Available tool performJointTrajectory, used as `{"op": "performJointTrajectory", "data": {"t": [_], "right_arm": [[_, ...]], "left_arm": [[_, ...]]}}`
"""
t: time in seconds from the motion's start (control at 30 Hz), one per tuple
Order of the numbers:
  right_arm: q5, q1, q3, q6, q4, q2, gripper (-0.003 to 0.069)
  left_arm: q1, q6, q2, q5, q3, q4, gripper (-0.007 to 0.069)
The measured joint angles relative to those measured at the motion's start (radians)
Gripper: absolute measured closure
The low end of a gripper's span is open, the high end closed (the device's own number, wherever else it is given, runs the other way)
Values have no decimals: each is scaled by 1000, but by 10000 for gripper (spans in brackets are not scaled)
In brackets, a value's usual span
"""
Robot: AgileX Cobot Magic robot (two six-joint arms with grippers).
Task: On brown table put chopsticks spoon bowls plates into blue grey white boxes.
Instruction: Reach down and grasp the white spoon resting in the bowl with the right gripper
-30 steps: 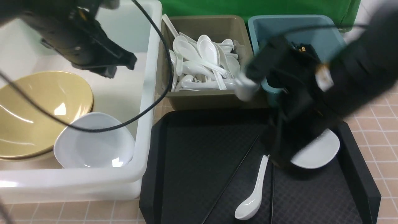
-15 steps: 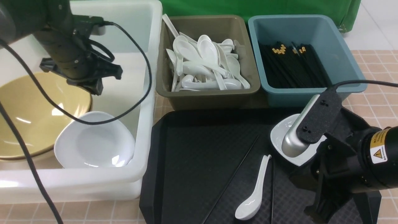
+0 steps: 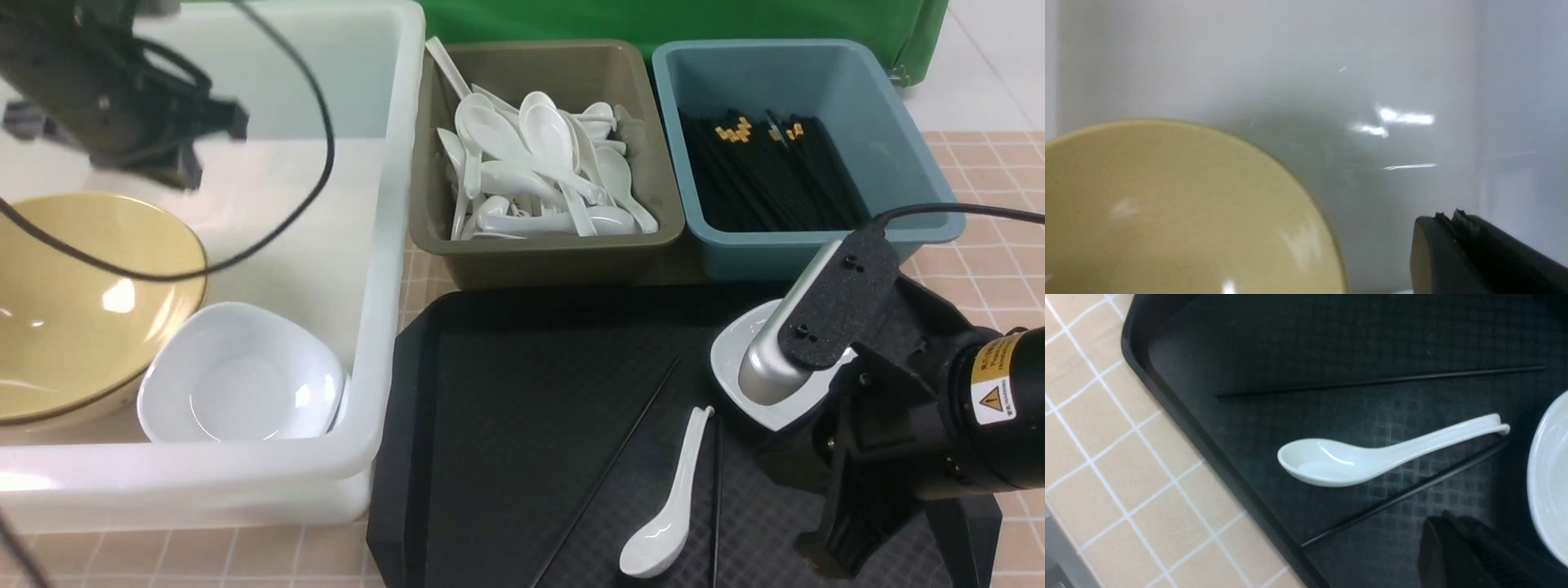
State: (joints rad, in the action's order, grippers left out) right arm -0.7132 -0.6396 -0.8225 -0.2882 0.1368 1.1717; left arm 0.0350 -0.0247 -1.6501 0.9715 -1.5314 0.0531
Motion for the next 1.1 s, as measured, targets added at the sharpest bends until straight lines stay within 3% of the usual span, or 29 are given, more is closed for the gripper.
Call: {"op": "performJointTrajectory", "data": {"t": [0.13, 0.43, 0.77, 0.93, 1.1], "right_arm": [[5, 0, 0, 0, 0, 0, 610], [-7, 0, 0, 26, -1, 0, 606], [24, 0, 0, 26, -1, 0, 596], [28, 0, 0, 22, -1, 0, 592], [48, 0, 0, 22, -1, 0, 589]], "left_arm": [[41, -42, 82, -7, 35, 29, 620], [71, -61, 68, -130, 347, -11, 620], [71, -60, 41, -229, 410, 44, 620], [59, 19, 74, -364, 410, -53, 620], [60, 30, 9, -352, 410, -119, 620]]}}
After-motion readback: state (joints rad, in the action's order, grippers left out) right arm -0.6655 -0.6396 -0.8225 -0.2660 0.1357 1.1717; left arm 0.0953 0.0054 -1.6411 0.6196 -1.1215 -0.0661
